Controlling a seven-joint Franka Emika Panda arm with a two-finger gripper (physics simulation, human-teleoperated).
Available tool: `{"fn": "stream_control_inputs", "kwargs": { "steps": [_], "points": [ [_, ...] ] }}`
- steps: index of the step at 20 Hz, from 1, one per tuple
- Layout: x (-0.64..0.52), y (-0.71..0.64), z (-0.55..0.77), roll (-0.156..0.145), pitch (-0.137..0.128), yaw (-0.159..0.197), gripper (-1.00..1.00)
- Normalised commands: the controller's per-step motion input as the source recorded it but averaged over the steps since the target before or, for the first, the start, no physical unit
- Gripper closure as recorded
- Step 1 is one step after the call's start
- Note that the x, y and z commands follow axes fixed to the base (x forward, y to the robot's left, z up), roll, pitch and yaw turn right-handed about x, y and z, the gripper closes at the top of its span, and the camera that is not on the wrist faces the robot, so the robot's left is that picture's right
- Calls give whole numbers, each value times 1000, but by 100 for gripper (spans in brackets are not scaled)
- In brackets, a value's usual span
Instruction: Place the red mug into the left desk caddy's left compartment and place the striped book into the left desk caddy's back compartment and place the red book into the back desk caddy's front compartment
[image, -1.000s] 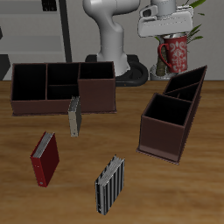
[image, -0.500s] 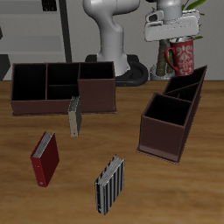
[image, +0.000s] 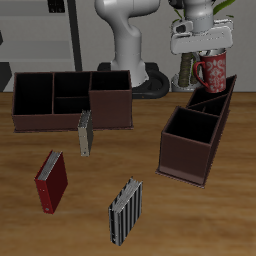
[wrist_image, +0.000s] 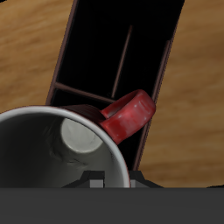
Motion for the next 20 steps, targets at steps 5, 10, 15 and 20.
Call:
{"fn": "stream_control_inputs", "kwargs": {
  "steps": [5,10,15,20],
  "points": [
    [-147,317,-388,67,39,86,100],
    [-15,157,-193,-1,7,44,100],
    [70,35,-181,-7,32,5,100],
    [-4,47,-264,16,40,29,100]
  ]
}}
